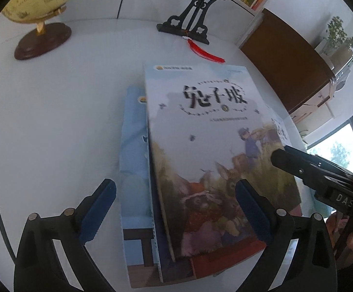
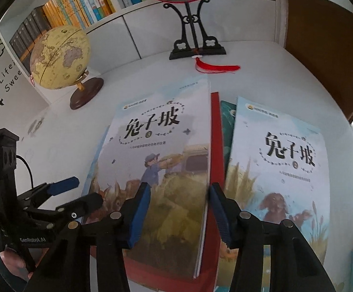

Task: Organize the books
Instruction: 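Close the right gripper on the edge of the rabbit-cover book, then lift the rabbit-cover book off the stack toward the globe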

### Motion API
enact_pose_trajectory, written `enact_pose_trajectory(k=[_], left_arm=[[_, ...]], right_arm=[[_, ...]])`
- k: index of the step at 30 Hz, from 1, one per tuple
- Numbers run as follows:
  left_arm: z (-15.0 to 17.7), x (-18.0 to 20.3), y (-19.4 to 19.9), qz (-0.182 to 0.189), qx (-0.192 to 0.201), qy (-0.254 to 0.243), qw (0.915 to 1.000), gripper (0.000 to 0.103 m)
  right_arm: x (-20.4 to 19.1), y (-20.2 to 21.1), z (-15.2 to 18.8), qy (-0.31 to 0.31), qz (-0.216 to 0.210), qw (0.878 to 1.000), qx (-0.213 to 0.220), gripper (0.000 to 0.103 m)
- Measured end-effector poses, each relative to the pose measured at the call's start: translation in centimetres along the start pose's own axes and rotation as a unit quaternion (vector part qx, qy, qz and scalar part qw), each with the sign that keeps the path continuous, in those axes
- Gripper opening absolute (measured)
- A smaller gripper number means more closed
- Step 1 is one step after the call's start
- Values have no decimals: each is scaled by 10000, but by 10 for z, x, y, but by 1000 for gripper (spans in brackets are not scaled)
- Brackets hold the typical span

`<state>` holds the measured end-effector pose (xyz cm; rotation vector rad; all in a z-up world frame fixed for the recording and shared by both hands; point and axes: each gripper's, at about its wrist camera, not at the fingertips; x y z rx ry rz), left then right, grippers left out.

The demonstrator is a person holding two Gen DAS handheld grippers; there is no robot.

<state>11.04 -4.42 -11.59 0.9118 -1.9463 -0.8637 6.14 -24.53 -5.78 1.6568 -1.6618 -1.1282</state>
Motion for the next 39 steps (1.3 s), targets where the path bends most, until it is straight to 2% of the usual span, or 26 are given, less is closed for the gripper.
enact_pose_trajectory(k=[3,5,6,11,15,19,25,30,34,39], left_arm=[[1,1,-1,99,-41,-39,9999,95],[1,3,-1,159,-46,-118,9998,96],[1,5,-1,149,-44,-140,9998,95],[1,4,4,258,6,-111,9996,95],[9,11,18,266,68,-216,9994,95],[32,28,27,152,-9,-496,9987,94],[70,39,34,366,-292,-458,9979,94],[86,37,28,450,-562,-435,9965,94],[82,34,30,440,-489,-405,9970,94],[80,22,30,446,-445,-212,9978,94]], right_arm=[[-5,-3,-2,81,-51,10000,-13,43],[-9,-4,-2,183,-110,9998,-36,33],[-11,-6,-1,233,-127,9996,-57,33],[-20,-8,2,453,45,9990,-34,33],[-19,-5,3,405,-12,9992,-68,33],[-18,3,10,342,-9,9993,-161,33],[-19,30,47,355,83,9985,-412,34],[-16,49,79,196,-62,9977,-648,34],[-7,48,94,-156,-278,9960,-837,34],[6,45,101,-628,-597,9927,-843,36]])
Point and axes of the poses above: each gripper's, at about its wrist camera, not at the fingertips, and y roughly against the way its jaws point, x to its right, z to its underside, and after that the axes turned 1 degree about -z, right-handed
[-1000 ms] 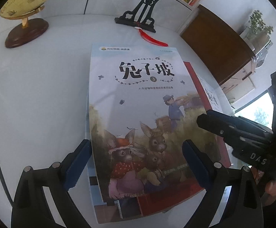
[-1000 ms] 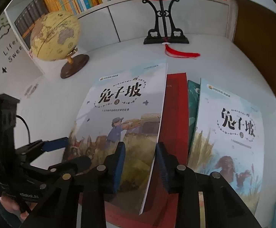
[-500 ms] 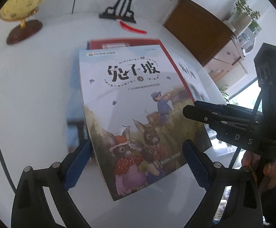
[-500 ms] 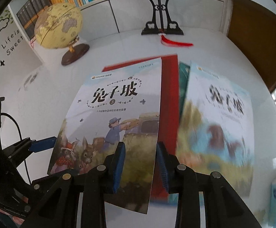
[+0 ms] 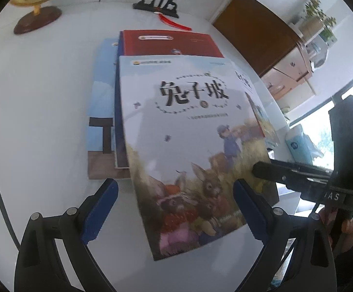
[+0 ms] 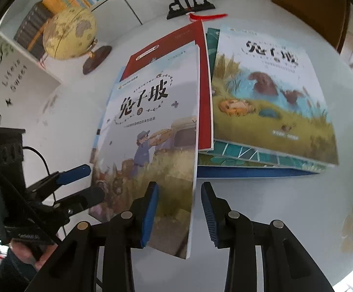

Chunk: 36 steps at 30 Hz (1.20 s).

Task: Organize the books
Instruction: 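Lift the rabbit-cover book off the stack toward the globe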

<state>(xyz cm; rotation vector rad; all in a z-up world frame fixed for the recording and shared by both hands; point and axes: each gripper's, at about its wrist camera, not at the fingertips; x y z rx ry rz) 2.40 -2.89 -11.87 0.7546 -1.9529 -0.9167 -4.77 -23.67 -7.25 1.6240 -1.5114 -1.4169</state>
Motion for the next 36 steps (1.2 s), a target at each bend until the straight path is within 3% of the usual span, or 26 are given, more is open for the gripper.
enact_pose_trajectory(k=[5,7,10,12,14,16,21,27,31,36], left_arm=[[6,-5,-12,119,-173,146,9997,93],[8,-2,-15,199,-181,178,9995,83],[8,-1,-15,-75,-42,264,9996,75],[11,-4,-8,-148,68,316,9994,54],[12,-7,4,-243,160,296,9991,36],[11,-7,14,-275,227,261,9990,27],[10,10,29,-69,395,106,9991,25],[8,26,15,280,301,-124,9991,25],[5,31,4,146,274,-194,9993,23],[5,44,23,-180,606,-605,9962,23]], right_arm=[[-3,-6,-1,-37,-132,9999,-10,36],[-7,-7,2,41,-103,9999,24,36],[-19,-10,4,215,17,9998,58,36],[-22,-10,3,297,120,9994,107,35],[-26,-6,3,413,206,9988,173,28],[-30,2,3,522,196,9981,266,24],[-43,12,5,765,-194,9960,418,24],[-46,-1,2,751,-85,9964,385,24],[-25,-14,5,310,-430,9983,243,24],[-34,-4,5,494,-268,9972,498,21]])
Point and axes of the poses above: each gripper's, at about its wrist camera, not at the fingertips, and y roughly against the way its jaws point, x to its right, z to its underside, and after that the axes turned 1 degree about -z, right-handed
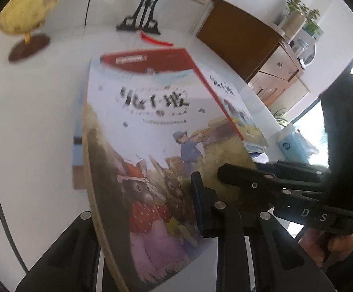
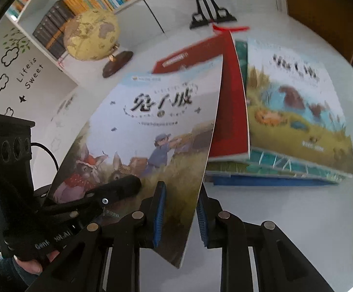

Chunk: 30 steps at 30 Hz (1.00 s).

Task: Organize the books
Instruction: 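Lift the rabbit-cover book off the stack toward the globe, then lower the rabbit-cover book onto the table and open the right gripper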

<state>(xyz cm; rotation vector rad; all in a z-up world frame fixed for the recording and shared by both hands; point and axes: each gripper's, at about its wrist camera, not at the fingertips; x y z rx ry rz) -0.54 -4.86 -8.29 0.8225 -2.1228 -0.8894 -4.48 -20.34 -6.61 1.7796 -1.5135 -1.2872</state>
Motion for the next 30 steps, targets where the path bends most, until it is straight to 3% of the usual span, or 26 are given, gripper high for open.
enact_pose_trajectory(k=[5,10,15,21,30], left_arm=[[-5,1,25,-572,378,-302,9972,23],[-11,-14,65,-1144,807,-313,9897,23],[-14,-42,113,-1859,1256,-215,9743,23],[-12,-103,148,-2428,1527,384,9572,23],[2,-190,131,-2368,1271,1223,9554,23]], right_arm=[[-32,11,-5,773,193,9967,165,21],[-68,15,-15,1241,14,9917,325,21],[-123,12,-35,1888,-386,9798,544,21],[-195,-18,-58,2503,-848,9624,631,21],[-246,-105,-70,2589,-1076,9599,12,21]])
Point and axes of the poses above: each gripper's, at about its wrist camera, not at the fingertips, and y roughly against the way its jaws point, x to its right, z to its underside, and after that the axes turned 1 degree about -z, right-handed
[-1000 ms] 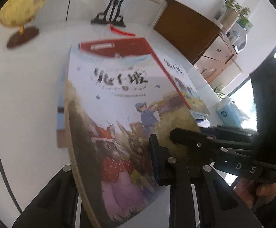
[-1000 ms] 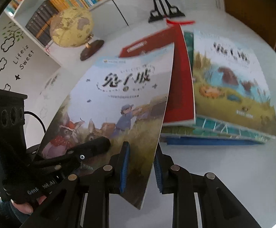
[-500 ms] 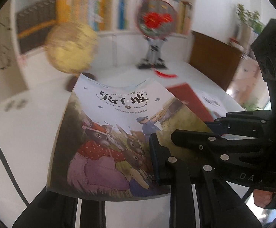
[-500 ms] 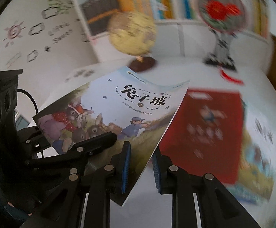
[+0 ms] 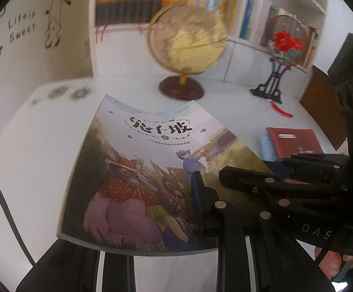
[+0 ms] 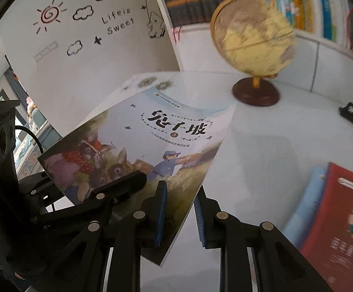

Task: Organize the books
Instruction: 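Lower the rabbit-cover book onto the table and open the right gripper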

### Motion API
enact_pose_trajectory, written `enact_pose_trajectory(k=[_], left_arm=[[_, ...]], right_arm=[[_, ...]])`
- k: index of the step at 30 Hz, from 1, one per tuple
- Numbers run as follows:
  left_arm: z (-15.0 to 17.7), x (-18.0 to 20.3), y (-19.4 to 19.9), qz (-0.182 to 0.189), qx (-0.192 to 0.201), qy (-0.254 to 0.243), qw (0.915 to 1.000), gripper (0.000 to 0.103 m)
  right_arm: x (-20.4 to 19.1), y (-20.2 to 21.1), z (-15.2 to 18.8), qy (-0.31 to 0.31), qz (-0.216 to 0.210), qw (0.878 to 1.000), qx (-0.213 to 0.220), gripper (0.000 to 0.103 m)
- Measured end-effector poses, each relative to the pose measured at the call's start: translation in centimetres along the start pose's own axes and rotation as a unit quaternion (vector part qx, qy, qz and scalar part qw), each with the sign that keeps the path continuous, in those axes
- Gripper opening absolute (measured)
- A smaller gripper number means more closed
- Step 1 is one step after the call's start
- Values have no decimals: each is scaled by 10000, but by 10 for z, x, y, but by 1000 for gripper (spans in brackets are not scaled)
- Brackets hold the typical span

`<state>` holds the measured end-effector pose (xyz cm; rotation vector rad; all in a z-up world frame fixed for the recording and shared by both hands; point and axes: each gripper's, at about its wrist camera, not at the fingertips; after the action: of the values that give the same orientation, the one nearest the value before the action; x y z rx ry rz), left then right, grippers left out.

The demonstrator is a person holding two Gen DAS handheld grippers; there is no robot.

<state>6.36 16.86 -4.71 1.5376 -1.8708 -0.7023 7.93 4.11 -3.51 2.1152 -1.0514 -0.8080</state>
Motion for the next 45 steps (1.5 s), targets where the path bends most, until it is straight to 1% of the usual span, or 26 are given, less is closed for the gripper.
enact_pose_trajectory(k=[2,6,8,11,13,15,16,17,18,20,22,24,27,29,30,31,34,38,41,45], left_arm=[[3,-7,-11,30,-88,113,9999,24],[9,-27,-29,221,-342,464,9981,24],[10,-33,-32,262,-404,562,9973,24],[14,-36,-34,199,-498,616,9967,24],[17,-41,-34,122,-548,646,9963,27],[20,-46,-35,62,-651,750,9950,36],[23,-49,-36,86,-683,787,9945,37],[25,-52,-37,90,-714,830,9939,40],[30,-56,-38,34,-787,905,9928,44],[35,-64,-39,-89,-906,1047,9903,49],[40,-74,-37,-145,-974,1230,9875,49],[43,-82,-34,-166,-999,1386,9852,49],[47,-84,-31,-296,-1071,1376,9842,49],[52,-85,-28,-561,-1096,1324,9835,49],[56,-87,-24,-787,-1103,1282,9824,48],[57,-90,-21,-893,-1100,1266,9818,48],[64,-102,-11,-1116,-1110,1340,9784,48],[57,-99,8,-1295,-976,1225,9791,48],[49,-80,27,-1210,-754,1092,9838,48],[37,-38,52,-948,-468,954,9898,48]], right_arm=[[1,-18,-2,-17,-2,9999,-106,21],[6,-48,-3,-182,-61,9992,-356,21],[12,-56,-3,-307,-122,9985,-442,21],[12,-62,2,-405,-175,9978,-505,21],[10,-66,4,-407,-201,9974,-555,21],[9,-68,6,-425,-244,9970,-598,21],[9,-69,7,-444,-250,9968,-618,21],[9,-70,7,-466,-247,9966,-632,21],[10,-73,7,-496,-241,9963,-660,21],[11,-78,7,-543,-211,9955,-742,21],[10,-81,9,-519,-158,9951,-829,21],[8,-82,11,-485,-192,9947,-885,21],[5,-86,13,-394,-161,9949,-915,21],[3,-88,13,-350,-38,9945,-986,21],[3,-89,14,-351,-7,9939,-1046,21],[3,-89,15,-357,63,9933,-1099,23],[4,-84,18,-303,180,9927,-1155,25],[1,-63,17,-271,202,9945,-996,25],[0,-40,18,-349,252,9955,-838,25],[4,2,26,-587,504,9951,-614,25]])
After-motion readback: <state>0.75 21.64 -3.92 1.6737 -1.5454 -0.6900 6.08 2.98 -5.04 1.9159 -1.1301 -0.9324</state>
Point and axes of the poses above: each gripper's, at about its wrist camera, not at the fingertips, and y roughly against the way its jaws point, x to its right, z to its underside, and after that the axes turned 1 degree about -z, right-handed
